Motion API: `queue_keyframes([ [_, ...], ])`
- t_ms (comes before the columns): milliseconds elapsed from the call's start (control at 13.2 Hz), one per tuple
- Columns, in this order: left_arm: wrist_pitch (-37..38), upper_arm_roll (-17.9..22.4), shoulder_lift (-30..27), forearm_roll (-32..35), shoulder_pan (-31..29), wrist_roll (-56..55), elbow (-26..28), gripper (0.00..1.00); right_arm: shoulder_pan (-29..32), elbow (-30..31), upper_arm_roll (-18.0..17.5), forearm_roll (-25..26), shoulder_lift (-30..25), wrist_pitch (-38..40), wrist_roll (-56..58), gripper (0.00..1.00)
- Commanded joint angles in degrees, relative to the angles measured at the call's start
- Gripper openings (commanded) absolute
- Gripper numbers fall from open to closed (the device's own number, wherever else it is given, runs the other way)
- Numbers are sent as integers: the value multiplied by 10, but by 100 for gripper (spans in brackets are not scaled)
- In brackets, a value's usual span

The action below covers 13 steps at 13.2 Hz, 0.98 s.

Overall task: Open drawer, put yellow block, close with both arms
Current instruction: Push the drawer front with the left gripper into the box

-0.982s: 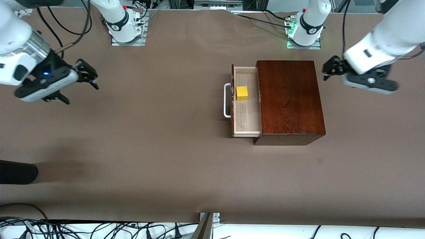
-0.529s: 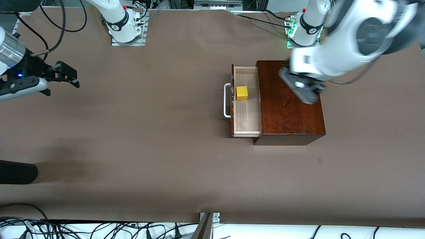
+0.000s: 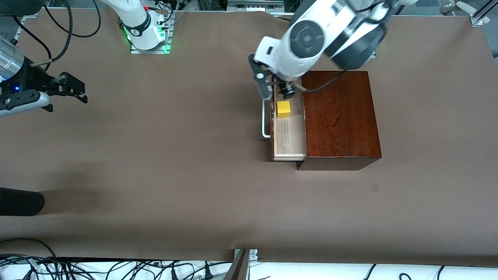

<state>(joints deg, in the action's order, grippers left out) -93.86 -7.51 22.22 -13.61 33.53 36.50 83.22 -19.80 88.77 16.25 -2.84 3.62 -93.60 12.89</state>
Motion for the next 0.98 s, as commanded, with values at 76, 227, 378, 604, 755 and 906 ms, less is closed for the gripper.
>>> queue_keyframes([
  [76,-96,7,89,16,53,123,-31,100,-8,-1,-5,9,0,6,4,100],
  [227,-148,7,125,26,77,129,-30,100,-8,-1,-5,13,0,6,6,100],
  [378,-166,7,146,125,90,131,-30,100,-8,-1,-5,13,0,8,6,100],
  [604,-164,7,159,206,101,133,-22,100,-8,0,-5,13,0,9,10,100],
  [755,-149,7,159,231,99,133,-14,100,-8,0,-5,13,-1,9,10,100],
  [906,-122,12,161,265,93,144,-11,100,-8,0,-5,13,0,9,11,100],
])
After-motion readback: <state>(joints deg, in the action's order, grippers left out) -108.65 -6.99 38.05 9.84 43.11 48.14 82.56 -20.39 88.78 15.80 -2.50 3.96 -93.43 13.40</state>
